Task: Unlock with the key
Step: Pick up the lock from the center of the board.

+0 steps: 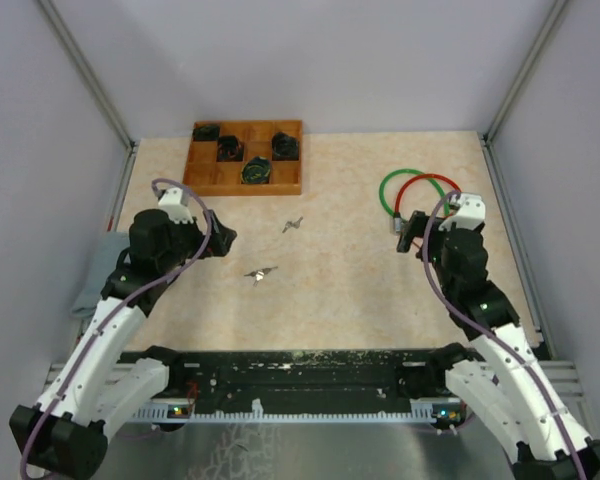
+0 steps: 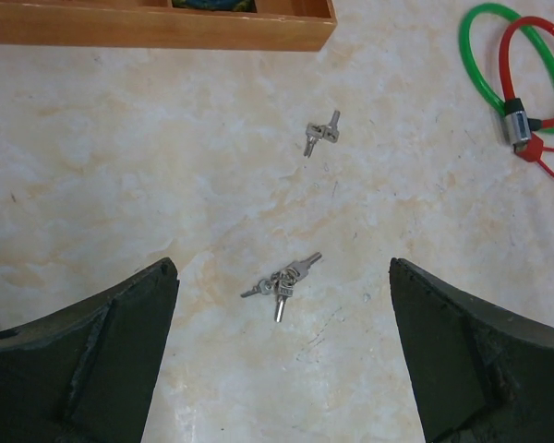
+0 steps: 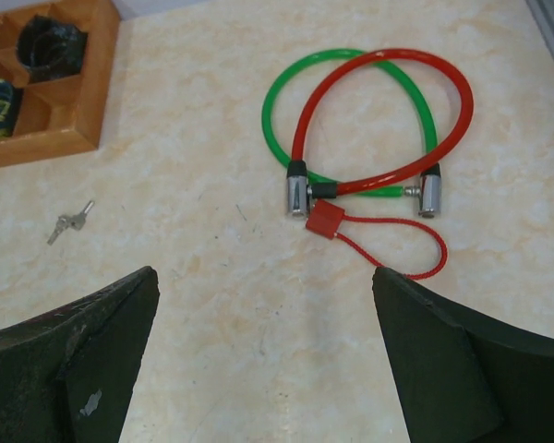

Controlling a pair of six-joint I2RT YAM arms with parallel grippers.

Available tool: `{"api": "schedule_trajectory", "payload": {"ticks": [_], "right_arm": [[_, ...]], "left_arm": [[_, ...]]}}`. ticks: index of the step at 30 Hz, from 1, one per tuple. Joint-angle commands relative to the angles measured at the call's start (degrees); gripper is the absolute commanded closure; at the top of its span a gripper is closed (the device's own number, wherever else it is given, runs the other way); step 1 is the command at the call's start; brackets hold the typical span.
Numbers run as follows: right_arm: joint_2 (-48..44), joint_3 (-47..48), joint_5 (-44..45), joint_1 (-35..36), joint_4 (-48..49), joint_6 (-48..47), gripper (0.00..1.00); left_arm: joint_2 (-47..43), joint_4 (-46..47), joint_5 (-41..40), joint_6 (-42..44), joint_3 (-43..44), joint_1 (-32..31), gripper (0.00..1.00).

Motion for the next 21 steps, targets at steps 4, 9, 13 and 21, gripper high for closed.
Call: {"api": "schedule_trajectory", "payload": {"ticks": [4,9,13,21], "right_arm": [[12.21,1.98,-6.56,-7.26,4.02,8.62,0.01],[21.01,1.04,-9.45,-13.48,9.91,11.39,0.04],[29.65,4.39,-6.86,-14.02,12.4,9.2,0.07],[48.9,16.34,-6.69,-14.02,14.54,5.09,0.18]], "left_arm": [[6.16,-2.38,6.26,6.1,6.1,-0.12,0.0],[7.42,-0.84,7.59,7.58,4.68,-0.03,0.0],[6.42,-0.6,6.43,8.27,2.73,0.01,0.0],[5.58,-0.67,4.62,8.49,2.04,0.1,0.0]]}}
